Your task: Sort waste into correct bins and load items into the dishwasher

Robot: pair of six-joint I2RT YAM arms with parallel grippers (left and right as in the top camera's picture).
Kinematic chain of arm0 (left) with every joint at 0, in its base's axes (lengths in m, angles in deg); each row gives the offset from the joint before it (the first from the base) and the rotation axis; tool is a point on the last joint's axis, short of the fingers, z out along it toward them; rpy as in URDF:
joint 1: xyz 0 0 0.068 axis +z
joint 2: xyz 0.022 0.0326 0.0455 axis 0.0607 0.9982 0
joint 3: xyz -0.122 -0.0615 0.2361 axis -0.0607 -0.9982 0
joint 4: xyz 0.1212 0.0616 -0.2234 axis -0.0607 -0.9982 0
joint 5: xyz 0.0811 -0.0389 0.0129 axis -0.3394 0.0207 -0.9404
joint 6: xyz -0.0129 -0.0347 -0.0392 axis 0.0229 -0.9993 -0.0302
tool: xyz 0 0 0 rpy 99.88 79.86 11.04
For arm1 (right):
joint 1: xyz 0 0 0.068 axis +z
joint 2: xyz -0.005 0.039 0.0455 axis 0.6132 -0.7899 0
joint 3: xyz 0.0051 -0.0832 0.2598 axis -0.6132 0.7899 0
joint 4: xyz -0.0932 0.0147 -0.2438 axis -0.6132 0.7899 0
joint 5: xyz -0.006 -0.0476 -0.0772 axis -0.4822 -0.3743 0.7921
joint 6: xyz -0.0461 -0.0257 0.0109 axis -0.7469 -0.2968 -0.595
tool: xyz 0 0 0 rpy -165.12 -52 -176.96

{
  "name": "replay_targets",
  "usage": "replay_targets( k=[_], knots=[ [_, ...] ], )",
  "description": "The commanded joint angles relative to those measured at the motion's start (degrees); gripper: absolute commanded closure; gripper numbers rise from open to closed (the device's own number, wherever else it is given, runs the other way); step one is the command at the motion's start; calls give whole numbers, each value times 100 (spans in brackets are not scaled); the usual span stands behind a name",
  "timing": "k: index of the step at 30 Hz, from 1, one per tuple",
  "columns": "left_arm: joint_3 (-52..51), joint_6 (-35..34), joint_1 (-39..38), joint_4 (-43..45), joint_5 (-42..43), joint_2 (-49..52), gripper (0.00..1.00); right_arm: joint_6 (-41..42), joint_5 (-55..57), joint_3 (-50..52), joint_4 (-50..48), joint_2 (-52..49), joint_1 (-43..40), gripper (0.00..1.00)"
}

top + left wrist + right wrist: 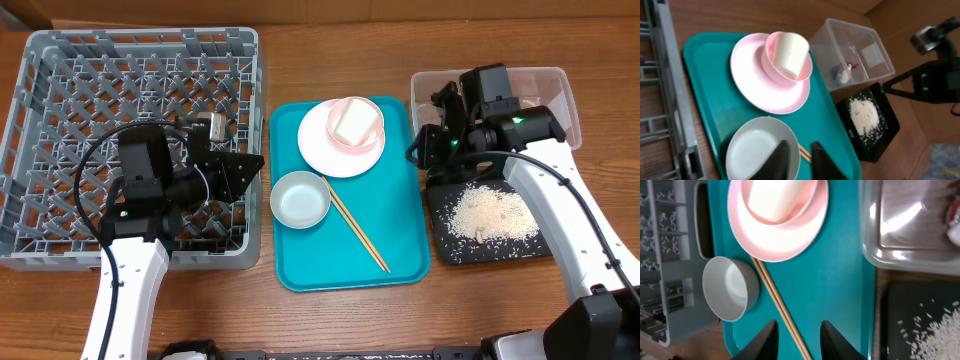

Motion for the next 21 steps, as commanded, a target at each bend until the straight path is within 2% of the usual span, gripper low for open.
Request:
replay_targets(
  k=[1, 5, 8, 11, 16, 21],
  knots=[
    [164, 136, 11, -181, -350, -94, 75, -33, 17, -155, -297, 31, 133, 65],
    [164, 138, 11, -415, -492, -170, 68, -98, 39, -155, -1252, 31, 238, 53],
    [164, 138, 11, -468, -632, -284, 66, -728, 35, -155, -1781, 24, 321, 46],
    [164, 138, 11, -494, -774, -437, 58, -1523, 55, -155, -1943, 15, 433, 38],
    [164, 133, 9, -501, -767, -586, 59, -1860, 326, -155, -2179, -295, 452, 30],
    [164, 138, 9, -671, -772, -584, 59, -2006, 315, -155, -2734, -826, 501, 27]
  ],
)
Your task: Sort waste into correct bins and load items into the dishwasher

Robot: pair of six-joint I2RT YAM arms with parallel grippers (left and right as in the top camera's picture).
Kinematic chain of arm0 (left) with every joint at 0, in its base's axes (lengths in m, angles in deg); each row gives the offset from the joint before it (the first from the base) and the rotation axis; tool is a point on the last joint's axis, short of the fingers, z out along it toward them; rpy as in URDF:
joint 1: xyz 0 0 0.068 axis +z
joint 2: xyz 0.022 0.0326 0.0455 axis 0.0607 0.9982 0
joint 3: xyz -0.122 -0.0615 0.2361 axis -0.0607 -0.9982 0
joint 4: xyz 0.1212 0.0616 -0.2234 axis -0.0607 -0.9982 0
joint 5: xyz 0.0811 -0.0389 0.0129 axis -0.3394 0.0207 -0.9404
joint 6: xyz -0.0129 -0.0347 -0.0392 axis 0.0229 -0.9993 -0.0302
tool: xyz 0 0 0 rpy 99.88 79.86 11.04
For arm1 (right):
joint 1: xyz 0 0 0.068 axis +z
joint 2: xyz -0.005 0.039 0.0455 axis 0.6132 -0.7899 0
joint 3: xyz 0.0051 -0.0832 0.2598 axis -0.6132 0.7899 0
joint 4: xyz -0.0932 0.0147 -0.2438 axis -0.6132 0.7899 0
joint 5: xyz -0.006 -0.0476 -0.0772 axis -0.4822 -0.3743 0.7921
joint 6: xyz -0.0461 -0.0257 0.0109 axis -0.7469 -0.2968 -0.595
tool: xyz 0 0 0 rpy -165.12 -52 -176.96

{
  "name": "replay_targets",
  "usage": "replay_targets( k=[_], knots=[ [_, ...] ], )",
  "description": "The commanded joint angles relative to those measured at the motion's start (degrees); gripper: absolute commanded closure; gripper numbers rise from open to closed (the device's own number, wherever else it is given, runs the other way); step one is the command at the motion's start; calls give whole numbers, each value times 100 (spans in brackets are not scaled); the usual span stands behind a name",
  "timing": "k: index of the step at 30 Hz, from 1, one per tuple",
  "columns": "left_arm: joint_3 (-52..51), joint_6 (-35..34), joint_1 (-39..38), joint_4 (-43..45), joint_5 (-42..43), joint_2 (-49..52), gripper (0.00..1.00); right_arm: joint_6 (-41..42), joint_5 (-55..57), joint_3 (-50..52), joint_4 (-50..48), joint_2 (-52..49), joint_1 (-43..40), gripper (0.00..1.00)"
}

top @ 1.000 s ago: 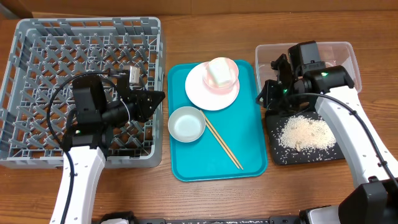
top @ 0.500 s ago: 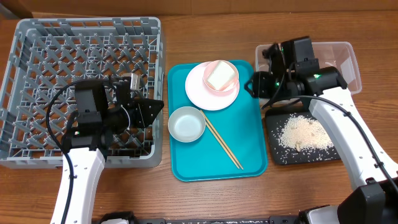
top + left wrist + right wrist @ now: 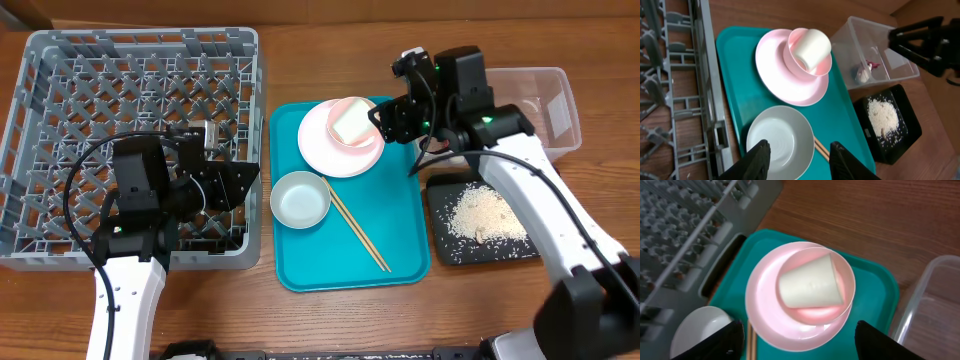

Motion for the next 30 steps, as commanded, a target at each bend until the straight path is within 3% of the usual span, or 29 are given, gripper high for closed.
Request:
replay_targets(
  k=[1, 11, 24, 30],
  knots=[
    [162, 109, 9, -116, -68, -66, 59, -278, 98, -133, -376, -466, 59, 27],
    [162, 107, 9, -160, -68, -66, 59, -271, 101, -129, -1357, -1207, 168, 27],
    [162, 109, 11, -160, -70, -66, 59, -223, -76, -127, -1305, -1725, 245, 26],
    [162, 109, 11, -160, -87, -55, 59, -221, -334, -127, -800, -1725, 354, 31]
  ],
)
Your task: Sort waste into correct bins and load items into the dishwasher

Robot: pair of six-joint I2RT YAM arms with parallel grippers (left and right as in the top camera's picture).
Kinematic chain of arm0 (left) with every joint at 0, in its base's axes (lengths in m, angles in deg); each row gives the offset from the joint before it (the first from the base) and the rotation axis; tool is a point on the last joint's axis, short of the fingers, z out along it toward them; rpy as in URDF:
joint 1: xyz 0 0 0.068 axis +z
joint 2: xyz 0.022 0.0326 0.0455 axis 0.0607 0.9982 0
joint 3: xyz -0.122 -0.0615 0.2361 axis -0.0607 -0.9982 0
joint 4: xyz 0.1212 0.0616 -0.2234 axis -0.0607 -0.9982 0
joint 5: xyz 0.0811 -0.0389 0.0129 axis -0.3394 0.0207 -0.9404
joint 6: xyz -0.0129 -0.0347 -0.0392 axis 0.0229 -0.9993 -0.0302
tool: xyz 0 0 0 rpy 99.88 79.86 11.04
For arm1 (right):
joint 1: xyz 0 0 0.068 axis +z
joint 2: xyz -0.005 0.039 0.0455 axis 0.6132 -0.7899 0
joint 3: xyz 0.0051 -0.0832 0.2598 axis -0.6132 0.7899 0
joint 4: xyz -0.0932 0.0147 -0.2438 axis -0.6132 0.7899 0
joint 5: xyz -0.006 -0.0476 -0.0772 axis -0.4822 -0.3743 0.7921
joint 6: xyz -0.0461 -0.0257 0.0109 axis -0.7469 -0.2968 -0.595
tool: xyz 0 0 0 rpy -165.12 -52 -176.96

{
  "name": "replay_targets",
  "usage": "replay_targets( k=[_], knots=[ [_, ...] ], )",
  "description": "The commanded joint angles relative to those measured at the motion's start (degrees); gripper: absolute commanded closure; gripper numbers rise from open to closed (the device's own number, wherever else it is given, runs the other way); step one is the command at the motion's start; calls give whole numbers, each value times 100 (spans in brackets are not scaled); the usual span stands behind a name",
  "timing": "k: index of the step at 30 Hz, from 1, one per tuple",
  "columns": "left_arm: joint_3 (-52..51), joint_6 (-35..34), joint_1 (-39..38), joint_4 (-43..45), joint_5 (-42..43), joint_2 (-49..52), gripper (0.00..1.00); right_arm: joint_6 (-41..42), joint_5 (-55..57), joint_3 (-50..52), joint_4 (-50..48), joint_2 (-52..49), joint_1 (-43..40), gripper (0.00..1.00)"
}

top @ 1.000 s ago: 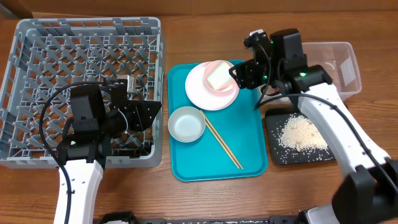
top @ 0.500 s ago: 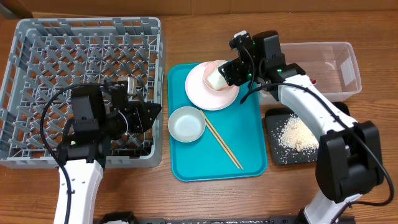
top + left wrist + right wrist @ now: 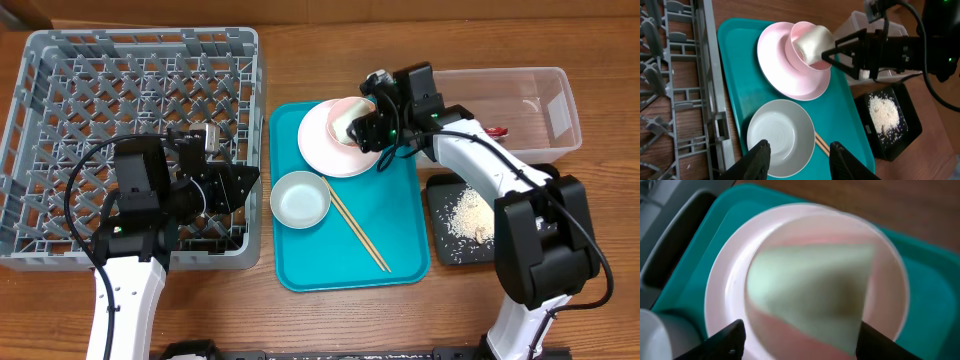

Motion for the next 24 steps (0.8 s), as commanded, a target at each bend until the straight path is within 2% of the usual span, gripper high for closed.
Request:
replay_targets(
  k=[1, 5, 12, 17, 20, 24],
  knots=[
    [162, 107, 11, 0, -79, -55, 59, 0, -350, -125, 210, -7, 70, 34],
    [162, 105, 9, -2, -195, -55, 59, 44, -680, -125, 326, -4, 52, 48],
    [162, 105, 9, -4, -195, -55, 59, 737, -632, -127, -68, -4, 37, 48],
    [162, 105, 9, -22, -195, -55, 59, 2050, -293, -125, -385, -7, 39, 48],
    [162, 105, 9, -22, -195, -55, 59, 2656, 55, -125, -391, -7, 87, 44],
    [162, 105, 9, -44, -192, -55, 59, 2879, 514, -120, -391, -9, 144, 43]
  ],
)
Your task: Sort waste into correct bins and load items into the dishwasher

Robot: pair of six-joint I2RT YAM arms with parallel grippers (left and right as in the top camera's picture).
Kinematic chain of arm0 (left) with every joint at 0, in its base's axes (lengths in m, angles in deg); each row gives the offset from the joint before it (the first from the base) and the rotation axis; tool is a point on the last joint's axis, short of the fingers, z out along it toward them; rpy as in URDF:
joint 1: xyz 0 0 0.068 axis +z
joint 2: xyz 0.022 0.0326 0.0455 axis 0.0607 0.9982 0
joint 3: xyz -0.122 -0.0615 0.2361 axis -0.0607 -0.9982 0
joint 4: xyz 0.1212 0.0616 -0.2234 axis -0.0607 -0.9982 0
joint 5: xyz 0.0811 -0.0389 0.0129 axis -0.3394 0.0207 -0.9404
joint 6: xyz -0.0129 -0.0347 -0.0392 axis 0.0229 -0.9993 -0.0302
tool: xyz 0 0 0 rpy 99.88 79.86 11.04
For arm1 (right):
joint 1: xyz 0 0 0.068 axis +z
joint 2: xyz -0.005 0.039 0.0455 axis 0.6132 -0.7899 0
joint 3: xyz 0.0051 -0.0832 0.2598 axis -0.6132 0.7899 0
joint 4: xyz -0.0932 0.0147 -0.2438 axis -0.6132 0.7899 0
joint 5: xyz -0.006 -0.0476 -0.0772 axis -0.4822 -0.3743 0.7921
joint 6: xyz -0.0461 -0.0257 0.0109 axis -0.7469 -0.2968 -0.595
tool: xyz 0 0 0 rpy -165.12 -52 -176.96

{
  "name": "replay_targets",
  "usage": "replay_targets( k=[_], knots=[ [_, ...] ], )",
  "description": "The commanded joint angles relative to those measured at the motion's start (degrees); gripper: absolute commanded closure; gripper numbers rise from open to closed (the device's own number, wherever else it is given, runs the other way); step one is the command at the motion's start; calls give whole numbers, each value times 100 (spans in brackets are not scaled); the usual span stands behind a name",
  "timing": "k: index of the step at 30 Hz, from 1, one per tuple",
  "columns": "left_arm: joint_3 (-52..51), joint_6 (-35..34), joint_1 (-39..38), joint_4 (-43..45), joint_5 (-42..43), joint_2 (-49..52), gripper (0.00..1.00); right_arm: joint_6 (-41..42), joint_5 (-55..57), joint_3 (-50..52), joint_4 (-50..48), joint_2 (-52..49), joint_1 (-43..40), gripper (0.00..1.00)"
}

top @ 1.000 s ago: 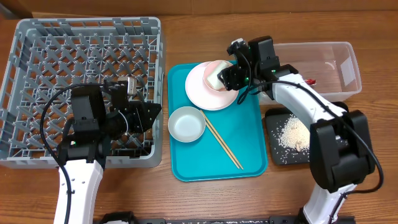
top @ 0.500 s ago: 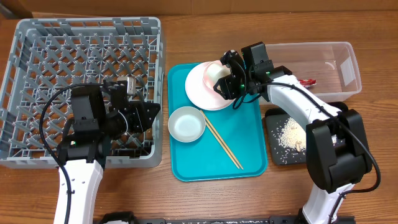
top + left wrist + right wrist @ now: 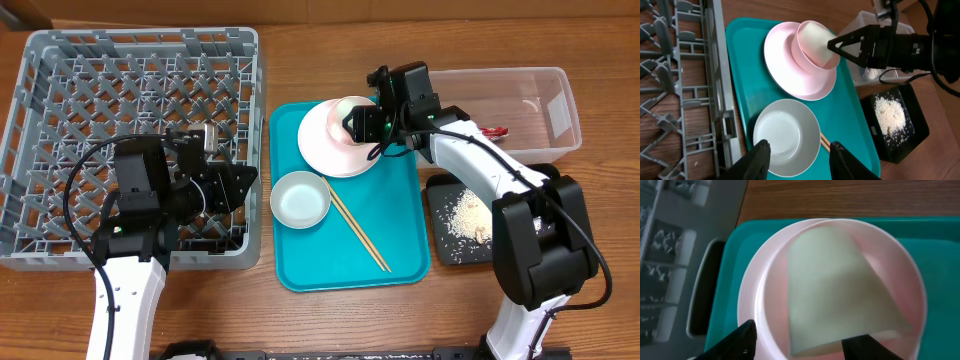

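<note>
A white paper cup (image 3: pixel 840 300) lies on its side in a pink bowl (image 3: pixel 770 305) on a pink plate (image 3: pixel 315 150), at the far end of the teal tray (image 3: pixel 400 240). My right gripper (image 3: pixel 807 342) is open just over the bowl: one finger stands outside the bowl's rim, the other by the cup's mouth. A white bowl (image 3: pixel 786 137) and chopsticks (image 3: pixel 358 232) lie on the tray. My left gripper (image 3: pixel 800 162) hangs open above the white bowl's near edge, by the grey dish rack (image 3: pixel 130 60).
A clear bin (image 3: pixel 540 90) at the back right holds a red-and-white scrap (image 3: pixel 492 131). In front of it stands a black bin (image 3: pixel 480 225) with loose rice. The rack's right wall runs close along the tray's left edge.
My right gripper has shifted a little at the pink bowl, and its fingers stand somewhat closer together round the cup. The left gripper has barely moved and stays open.
My right gripper was first open over the tray's right edge, by the bins, and the left one nearly shut over the white bowl. Then the left stood open and the right was above the pink plate. After that the right was down at the cup, where it remains.
</note>
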Motion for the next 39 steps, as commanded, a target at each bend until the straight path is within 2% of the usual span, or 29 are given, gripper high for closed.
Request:
replay_targets(
  k=[1, 8, 12, 16, 18, 26, 30, 34, 39],
  knots=[
    [162, 105, 9, -31, -26, -55, 59, 577, 566, -118, -42, -9, 63, 43],
    [162, 107, 9, -68, -26, -55, 59, 1510, 538, -120, -68, -243, 63, 45],
    [162, 107, 11, -94, -31, -55, 59, 1617, -101, -118, -254, -468, 63, 52],
    [162, 107, 11, -103, -31, -55, 59, 1600, -557, -120, -468, -516, 63, 65],
    [162, 107, 11, -103, -31, -55, 59, 1598, -697, -120, -570, -509, 63, 76],
    [162, 107, 11, -103, -31, -55, 59, 1447, -778, -129, -603, -291, 2, 96],
    [162, 107, 11, -101, -35, -55, 59, 1217, -772, -131, -520, 96, -9, 96],
    [162, 105, 11, -103, -33, -55, 58, 946, -776, -131, -20, 601, -72, 96],
    [162, 44, 9, -101, 122, -55, 51, 118, -1060, -131, 1392, 1370, -48, 96]
  ],
)
